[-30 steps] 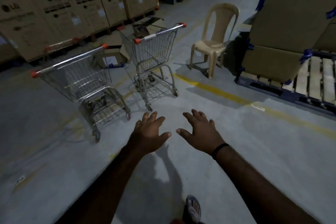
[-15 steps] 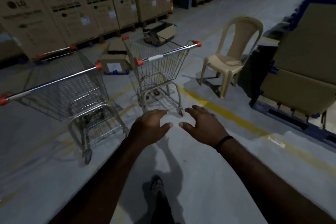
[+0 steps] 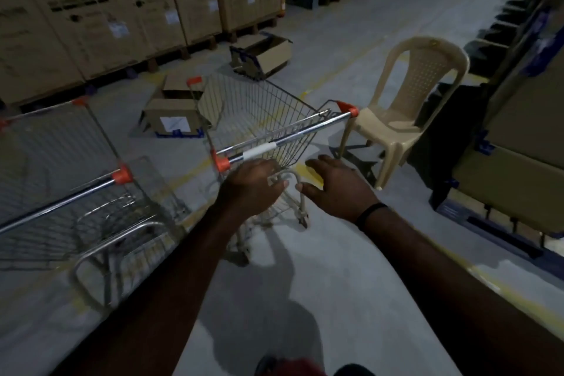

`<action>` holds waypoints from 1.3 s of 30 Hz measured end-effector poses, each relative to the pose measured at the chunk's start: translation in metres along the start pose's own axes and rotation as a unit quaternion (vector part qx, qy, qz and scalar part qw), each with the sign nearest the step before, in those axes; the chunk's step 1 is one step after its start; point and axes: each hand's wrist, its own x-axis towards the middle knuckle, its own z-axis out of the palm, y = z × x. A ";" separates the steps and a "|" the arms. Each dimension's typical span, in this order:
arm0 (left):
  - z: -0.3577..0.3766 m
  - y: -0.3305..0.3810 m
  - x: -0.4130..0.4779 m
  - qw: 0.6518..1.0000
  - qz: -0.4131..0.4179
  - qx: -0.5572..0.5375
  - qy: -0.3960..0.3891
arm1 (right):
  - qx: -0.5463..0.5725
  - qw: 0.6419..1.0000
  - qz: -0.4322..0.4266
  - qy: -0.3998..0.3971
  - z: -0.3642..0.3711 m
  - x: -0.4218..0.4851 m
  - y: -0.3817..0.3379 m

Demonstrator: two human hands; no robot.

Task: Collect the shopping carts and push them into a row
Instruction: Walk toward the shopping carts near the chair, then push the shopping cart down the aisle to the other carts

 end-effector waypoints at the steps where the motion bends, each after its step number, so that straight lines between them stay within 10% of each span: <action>1: 0.000 -0.003 0.012 0.999 0.013 0.003 0.034 | -0.003 1.000 -0.002 -0.002 0.001 0.017 0.005; 16: 0.093 -0.044 0.154 0.972 -0.224 0.065 0.013 | -0.093 0.972 -0.178 -0.124 0.044 0.229 0.076; 39: 0.146 -0.001 0.127 0.932 -0.297 0.184 0.099 | -0.130 0.911 -0.373 -0.120 0.047 0.243 0.120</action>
